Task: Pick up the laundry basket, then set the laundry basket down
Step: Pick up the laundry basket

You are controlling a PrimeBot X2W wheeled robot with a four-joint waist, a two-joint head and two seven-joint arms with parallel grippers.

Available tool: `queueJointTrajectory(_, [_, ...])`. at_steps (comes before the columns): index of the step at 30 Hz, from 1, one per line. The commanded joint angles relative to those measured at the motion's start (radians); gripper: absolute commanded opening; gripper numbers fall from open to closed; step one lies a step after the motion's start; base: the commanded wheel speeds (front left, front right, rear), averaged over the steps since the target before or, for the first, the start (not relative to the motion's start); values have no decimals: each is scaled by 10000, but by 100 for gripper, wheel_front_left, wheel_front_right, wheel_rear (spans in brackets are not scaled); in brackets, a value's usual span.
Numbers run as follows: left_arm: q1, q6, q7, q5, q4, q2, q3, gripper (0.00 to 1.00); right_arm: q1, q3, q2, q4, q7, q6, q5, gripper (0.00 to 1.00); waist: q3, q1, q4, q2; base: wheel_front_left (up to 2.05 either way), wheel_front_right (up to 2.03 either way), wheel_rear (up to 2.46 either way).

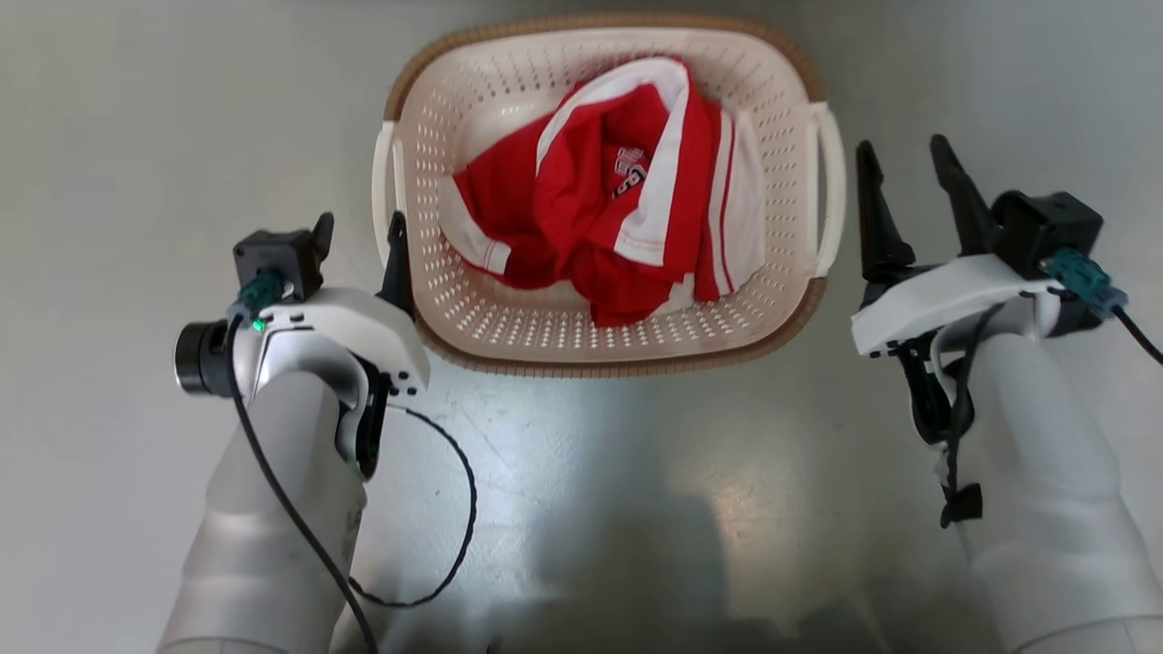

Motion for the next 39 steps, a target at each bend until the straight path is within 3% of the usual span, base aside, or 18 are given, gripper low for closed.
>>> queueJointTrajectory(1, [-78,-86,-63,3,72,223,128,100,-25,341,111,123,-94,65,38,100,343,0,96,0,0,0,0])
queueJointTrajectory(27, [-1607,-56,-63,-391,1756,220,-1312,100,-1890,1520,111,3254,-94,65,492,100,1344,0,286,0,0,0,0])
queueJointTrajectory(28, [-1648,-48,-63,-418,1809,220,-1372,89,-1932,1586,111,3316,-94,65,556,100,1353,0,278,0,0,0,0])
queueJointTrajectory(30, [-1734,-37,-63,-479,1889,220,-1471,52,-2005,1714,111,3406,-94,65,680,100,1369,0,268,0,0,0,0])
queueJointTrajectory(32, [-1799,-28,-63,-562,1939,220,-1589,31,-2055,1844,111,3490,-94,65,803,73,1370,0,267,0,0,0,0])
queueJointTrajectory(33, [-1825,-29,-63,-615,1960,220,-1657,17,-2079,1912,111,3545,-94,65,856,49,1368,0,268,0,0,0,0])
queueJointTrajectory(34, [-1848,-27,-63,-669,1975,220,-1729,0,-2103,1973,111,3614,-94,65,909,42,1364,0,272,0,0,0,0])
queueJointTrajectory(35, [-1864,-24,-63,-732,1988,220,-1807,0,-2128,2030,111,3679,-94,65,963,34,1355,0,272,0,0,0,0])
queueJointTrajectory(37, [-1865,-2,-63,-881,2005,220,-1971,0,-2180,2069,111,3783,-94,65,1032,7,1326,0,266,0,0,0,0])
queueJointTrajectory(38, [-1862,17,-63,-959,2013,220,-2056,0,-2204,2066,111,3824,-94,65,1039,0,1308,0,266,0,0,0,0])
queueJointTrajectory(39, [-1855,38,-63,-1038,2016,220,-2142,0,-2221,2061,111,3863,-94,65,1044,0,1286,0,271,0,0,0,0])
